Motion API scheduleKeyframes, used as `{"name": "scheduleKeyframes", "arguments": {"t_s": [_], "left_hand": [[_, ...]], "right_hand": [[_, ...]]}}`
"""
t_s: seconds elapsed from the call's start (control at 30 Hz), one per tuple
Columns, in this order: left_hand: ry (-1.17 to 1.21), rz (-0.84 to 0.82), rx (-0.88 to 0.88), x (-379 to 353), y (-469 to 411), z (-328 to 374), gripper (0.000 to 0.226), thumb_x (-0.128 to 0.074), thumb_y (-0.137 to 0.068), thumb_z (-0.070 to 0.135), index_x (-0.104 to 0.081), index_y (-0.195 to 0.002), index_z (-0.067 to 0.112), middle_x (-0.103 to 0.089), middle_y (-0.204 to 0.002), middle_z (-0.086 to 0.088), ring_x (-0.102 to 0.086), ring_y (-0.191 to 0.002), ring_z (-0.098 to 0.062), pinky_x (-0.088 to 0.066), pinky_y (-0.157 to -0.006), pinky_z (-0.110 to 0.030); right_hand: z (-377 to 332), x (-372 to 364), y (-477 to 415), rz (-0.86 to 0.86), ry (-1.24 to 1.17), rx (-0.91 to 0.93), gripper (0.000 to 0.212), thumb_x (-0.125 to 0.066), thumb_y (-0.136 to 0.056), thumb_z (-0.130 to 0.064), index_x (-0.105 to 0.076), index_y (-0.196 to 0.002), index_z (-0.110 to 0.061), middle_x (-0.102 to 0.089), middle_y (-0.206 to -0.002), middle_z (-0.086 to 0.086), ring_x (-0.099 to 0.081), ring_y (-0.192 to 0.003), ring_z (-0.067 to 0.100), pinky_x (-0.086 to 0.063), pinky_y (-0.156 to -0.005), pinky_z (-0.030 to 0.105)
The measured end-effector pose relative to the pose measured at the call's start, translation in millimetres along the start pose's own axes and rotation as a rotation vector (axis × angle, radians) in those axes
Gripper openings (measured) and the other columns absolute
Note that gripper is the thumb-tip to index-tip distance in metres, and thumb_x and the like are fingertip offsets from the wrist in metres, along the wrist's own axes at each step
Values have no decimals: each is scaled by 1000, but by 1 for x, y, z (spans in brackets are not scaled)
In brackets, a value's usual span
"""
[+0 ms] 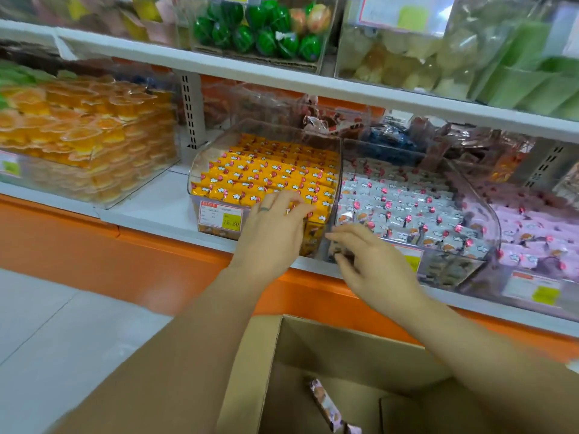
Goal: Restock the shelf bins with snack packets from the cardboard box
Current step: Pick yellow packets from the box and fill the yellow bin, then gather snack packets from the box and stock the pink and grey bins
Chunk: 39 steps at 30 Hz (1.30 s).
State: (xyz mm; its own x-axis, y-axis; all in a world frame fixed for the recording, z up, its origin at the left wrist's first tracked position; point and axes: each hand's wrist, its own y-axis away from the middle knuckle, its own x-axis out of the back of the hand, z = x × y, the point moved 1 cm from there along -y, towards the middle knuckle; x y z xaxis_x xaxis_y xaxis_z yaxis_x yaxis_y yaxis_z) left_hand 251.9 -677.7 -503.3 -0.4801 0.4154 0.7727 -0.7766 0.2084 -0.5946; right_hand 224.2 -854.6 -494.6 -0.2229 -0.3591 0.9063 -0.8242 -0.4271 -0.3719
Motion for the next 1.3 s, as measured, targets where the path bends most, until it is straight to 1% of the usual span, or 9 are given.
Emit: {"name": "scheduleKeyframes", "arguments": {"t_s": [0.1, 0.23, 0.37, 0.47, 0.8, 0.93, 1.03, 1.13, 1.3], "left_hand": [[123, -84, -35, -8, 21, 21, 26, -56, -88, 4, -67, -109, 13, -62, -108, -6, -60, -96, -26, -46, -79, -40], [248, -285, 16, -48, 62, 44, 26, -50, -91, 7, -66, -108, 17, -63, -108, 0, -62, -95, -21, -50, -74, -36], [384, -495, 336, -112, 110, 55, 24, -48, -96, 15, -64, -112, 23, -64, -111, 7, -59, -91, -7, -47, -80, -22], [419, -716, 526, -162, 148, 59, 25, -49, -96, 14, -64, -114, 22, -65, -116, 4, -63, -95, -11, -50, -87, -27], [354, -1083, 740, -248, 213, 63, 33, -43, -98, 14, -55, -129, 13, -60, -128, -13, -55, -116, -26, -39, -86, -22], [198, -1173, 609, -269, 221, 63, 50, -42, -99, 12, -33, -146, 26, -16, -156, -6, -35, -133, -28, -34, -103, -30], [9, -1263, 261, -283, 225, 63, 66, -42, -93, 3, -24, -149, 32, 6, -160, 3, -29, -134, -34, -37, -98, -37], [-81, -1364, 120, -294, 222, 63, 65, -39, -92, 1, -25, -149, 28, -7, -159, -1, -18, -139, -34, -33, -103, -43], [-233, -1397, 83, -303, 223, 63, 35, -46, -96, 23, -49, -131, 21, -40, -141, -8, -29, -133, -30, -31, -102, -42]], "right_hand": [[16, -20, 45, -15, -98, -98, 25, -60, -88, -16, -67, -111, -23, -66, -110, -7, -48, -72, -3, -40, -68, 19], [41, -50, 103, -153, -195, -280, 22, -58, -90, -18, -69, -108, -26, -68, -103, -14, -61, -87, 5, -45, -73, 20], [83, -89, 156, -360, -294, -538, 27, -57, -92, -17, -64, -116, -25, -67, -106, -10, -63, -97, 4, -49, -85, 19], [116, -117, 189, -509, -354, -726, 29, -55, -93, -15, -61, -121, -19, -66, -115, -2, -62, -104, 11, -42, -85, 14], [130, -214, 247, -955, -494, -851, 32, -49, -96, -16, -56, -127, -12, -59, -126, 8, -56, -116, 24, -45, -97, 32], [129, -249, 251, -1121, -568, -728, 58, -52, -93, -11, -31, -147, -19, -37, -144, 11, -36, -132, 30, -31, -109, 30], [132, -262, 250, -1223, -497, -704, 63, -53, -95, -20, -23, -149, -26, -26, -145, 13, -29, -134, 30, -27, -110, 27], [135, -274, 252, -1187, -472, -752, 58, -50, -95, -16, -28, -148, -24, -26, -147, 14, -32, -132, 30, -32, -106, 26], [150, -271, 258, -937, -400, -995, 42, -61, -91, -23, -49, -130, -14, -40, -137, 13, -46, -121, 26, -40, -97, 31]]}}
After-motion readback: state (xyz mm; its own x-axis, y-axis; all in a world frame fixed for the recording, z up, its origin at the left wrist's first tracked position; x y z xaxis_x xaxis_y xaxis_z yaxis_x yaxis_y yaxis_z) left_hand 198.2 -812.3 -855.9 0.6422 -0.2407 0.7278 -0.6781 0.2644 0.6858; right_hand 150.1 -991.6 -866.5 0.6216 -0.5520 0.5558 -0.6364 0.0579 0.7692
